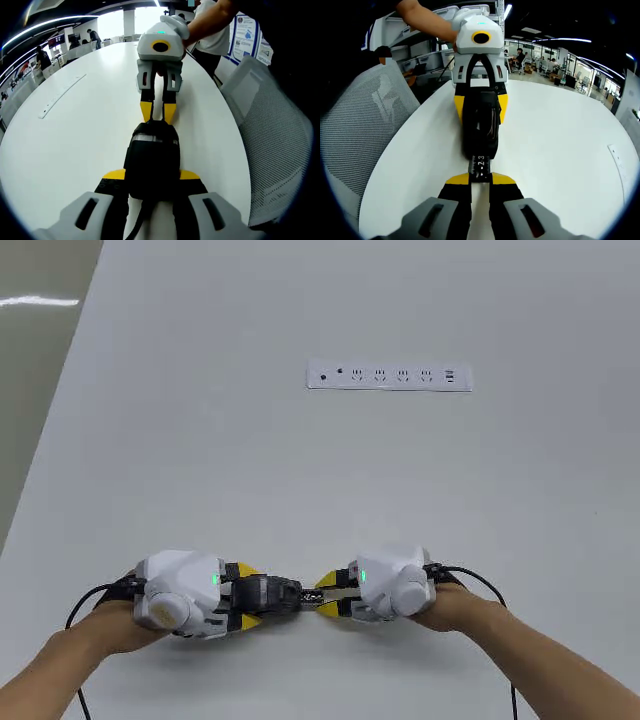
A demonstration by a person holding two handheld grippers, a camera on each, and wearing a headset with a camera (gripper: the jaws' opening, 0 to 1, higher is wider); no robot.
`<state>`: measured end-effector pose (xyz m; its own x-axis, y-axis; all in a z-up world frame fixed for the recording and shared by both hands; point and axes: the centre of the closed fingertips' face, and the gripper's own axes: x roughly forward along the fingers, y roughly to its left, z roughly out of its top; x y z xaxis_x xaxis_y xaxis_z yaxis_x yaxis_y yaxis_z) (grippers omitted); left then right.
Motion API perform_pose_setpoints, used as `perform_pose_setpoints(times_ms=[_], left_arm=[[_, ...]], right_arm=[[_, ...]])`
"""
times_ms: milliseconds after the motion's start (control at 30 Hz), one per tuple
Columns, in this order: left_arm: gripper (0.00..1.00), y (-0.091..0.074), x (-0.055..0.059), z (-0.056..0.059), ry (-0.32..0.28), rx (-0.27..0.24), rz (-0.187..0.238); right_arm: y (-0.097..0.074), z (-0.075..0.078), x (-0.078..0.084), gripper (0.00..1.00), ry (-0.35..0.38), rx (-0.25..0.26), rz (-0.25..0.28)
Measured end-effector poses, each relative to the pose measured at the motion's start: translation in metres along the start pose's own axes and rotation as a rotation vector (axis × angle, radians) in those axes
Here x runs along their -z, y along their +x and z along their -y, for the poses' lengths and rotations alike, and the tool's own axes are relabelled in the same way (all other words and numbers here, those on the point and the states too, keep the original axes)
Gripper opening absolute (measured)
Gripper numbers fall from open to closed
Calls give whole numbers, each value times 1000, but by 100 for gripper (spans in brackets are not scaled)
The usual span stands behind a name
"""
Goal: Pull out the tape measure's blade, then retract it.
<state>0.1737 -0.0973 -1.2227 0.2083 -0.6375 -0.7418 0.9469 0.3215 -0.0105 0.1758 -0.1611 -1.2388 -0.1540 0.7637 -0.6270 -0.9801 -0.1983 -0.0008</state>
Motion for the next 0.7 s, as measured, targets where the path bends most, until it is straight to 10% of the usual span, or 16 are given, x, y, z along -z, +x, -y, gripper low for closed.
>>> perform_pose_setpoints(times_ms=[700], left_arm=[[30,1,1,0,-6,1,-5]], right_arm=[[-14,0,11,10,22,8,-4]])
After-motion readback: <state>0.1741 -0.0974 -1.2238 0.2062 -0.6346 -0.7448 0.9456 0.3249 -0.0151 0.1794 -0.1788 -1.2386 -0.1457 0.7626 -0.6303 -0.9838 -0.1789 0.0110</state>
